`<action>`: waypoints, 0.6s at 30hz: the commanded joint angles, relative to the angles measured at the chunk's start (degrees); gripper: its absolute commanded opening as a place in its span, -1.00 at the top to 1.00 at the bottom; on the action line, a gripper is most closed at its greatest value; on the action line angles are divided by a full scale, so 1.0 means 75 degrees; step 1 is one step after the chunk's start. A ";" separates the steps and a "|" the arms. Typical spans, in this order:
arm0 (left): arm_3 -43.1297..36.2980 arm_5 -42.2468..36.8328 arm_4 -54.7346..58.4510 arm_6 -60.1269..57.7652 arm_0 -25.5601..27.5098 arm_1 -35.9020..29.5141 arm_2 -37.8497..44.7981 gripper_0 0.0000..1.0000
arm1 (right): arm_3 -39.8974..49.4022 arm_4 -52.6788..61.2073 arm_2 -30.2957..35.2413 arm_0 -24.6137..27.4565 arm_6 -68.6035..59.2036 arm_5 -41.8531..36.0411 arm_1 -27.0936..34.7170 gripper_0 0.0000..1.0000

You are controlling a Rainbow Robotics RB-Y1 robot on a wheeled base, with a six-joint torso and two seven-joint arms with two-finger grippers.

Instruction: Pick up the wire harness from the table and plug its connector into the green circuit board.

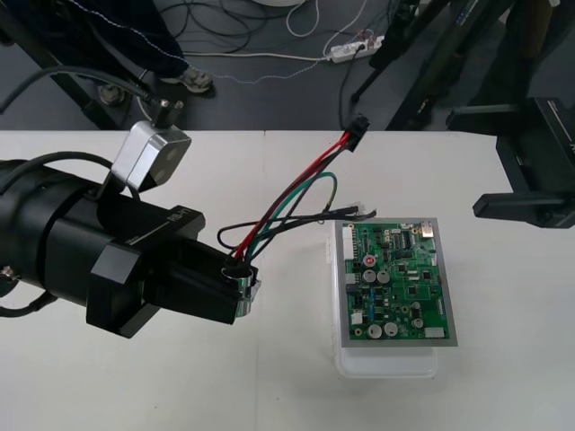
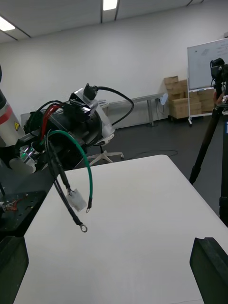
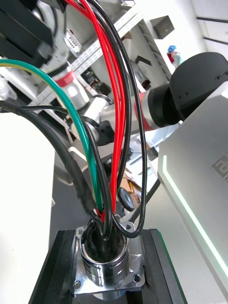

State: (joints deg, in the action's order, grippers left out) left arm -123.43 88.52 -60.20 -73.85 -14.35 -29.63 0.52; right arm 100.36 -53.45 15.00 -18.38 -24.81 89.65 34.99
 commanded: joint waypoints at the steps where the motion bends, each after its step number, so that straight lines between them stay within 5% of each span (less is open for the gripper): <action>1: -0.0148 0.0197 0.0164 0.0319 0.0097 0.0294 -0.0304 1.00 | -0.0209 0.0142 -0.0172 -0.0549 -0.0126 0.0047 0.0303 -1.00; 18: -0.0148 0.0197 0.0281 0.0343 0.0121 0.0564 -0.0785 1.00 | -0.0748 0.1396 -0.1754 -0.1323 -0.0056 0.0047 0.0361 -1.00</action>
State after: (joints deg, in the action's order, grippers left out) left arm -123.43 88.53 -59.04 -73.85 -14.22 -26.84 -4.46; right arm 94.44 -43.97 3.45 -25.52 -24.80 89.65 35.48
